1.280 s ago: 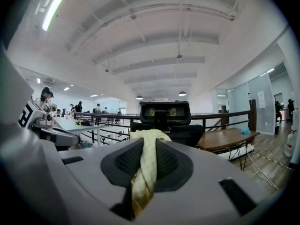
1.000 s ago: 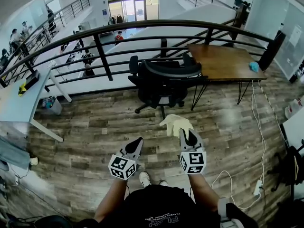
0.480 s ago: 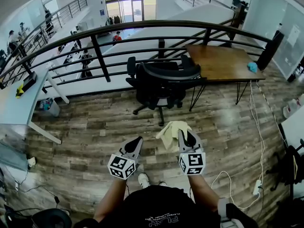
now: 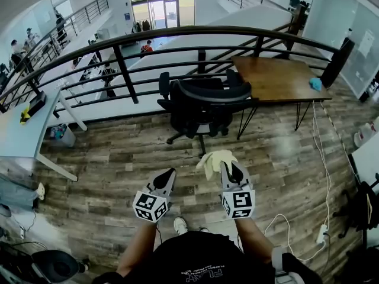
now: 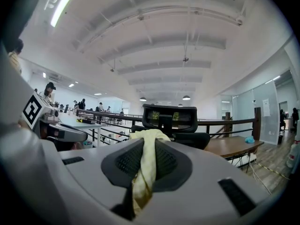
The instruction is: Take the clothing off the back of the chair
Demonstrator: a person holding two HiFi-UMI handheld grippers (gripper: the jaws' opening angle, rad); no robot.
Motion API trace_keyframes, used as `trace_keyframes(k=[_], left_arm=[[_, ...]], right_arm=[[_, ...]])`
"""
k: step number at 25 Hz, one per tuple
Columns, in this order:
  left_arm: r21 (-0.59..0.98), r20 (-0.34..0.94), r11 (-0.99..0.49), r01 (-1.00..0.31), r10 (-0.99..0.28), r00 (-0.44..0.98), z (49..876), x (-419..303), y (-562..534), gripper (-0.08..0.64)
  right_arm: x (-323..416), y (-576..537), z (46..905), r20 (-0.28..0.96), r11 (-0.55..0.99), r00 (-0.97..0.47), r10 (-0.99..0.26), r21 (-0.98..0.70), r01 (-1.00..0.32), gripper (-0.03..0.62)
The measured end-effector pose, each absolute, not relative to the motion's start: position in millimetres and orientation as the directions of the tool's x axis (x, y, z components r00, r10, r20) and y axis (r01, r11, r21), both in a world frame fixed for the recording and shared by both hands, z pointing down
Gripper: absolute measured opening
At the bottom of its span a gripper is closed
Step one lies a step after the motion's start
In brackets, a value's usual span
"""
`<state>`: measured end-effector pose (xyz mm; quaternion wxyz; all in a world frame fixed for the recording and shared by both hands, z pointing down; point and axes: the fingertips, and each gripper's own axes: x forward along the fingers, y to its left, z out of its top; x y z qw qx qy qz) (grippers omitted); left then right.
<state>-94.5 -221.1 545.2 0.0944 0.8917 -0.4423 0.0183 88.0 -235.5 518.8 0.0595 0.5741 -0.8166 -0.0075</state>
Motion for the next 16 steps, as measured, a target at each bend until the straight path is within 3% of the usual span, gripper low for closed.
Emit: trace_keyframes(k=[16], left_arm=[[0.125,0.117,-0.581,-0.804,-0.796,0.593,543.2,-108.7,-223.0,0.014]], right_arm=[[79.6,-231.3,516.3,0.088,0.364,-0.357,-0.930,0.089,-0.927,0.052]])
